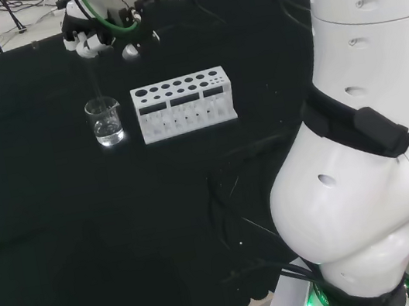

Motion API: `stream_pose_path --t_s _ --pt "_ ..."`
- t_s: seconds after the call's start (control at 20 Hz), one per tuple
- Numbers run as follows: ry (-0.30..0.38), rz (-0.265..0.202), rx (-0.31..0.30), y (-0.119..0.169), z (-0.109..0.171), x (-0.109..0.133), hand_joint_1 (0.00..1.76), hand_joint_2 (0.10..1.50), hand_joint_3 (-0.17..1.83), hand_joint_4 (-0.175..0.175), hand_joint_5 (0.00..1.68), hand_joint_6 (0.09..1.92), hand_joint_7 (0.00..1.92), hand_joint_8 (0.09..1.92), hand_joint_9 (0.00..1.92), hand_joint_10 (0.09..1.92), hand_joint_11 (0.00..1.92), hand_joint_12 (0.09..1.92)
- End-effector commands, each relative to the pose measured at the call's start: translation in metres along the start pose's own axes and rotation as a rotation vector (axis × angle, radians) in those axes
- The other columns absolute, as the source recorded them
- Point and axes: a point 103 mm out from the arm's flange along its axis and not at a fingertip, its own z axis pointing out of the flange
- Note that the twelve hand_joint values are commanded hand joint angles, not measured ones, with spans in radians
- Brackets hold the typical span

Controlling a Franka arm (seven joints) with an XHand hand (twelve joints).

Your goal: Stir in the beaker to the left of the white test tube rack with the glass rod.

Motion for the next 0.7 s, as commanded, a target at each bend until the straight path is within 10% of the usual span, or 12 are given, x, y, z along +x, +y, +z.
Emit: stream_pose_path --t_s 0.05,0.7 --pt "-0.001 -0.012 0.021 0.003 0.013 0.011 1.38 1.13 0.0 -0.175 0.88 0.76 0.84 1.26 1.03 1.27 1.57 0.65" --pt "0.022 0.001 0.016 0.017 0.016 0.001 1.38 1.13 0.0 -0.175 0.87 0.76 0.84 1.26 1.03 1.27 1.57 0.65"
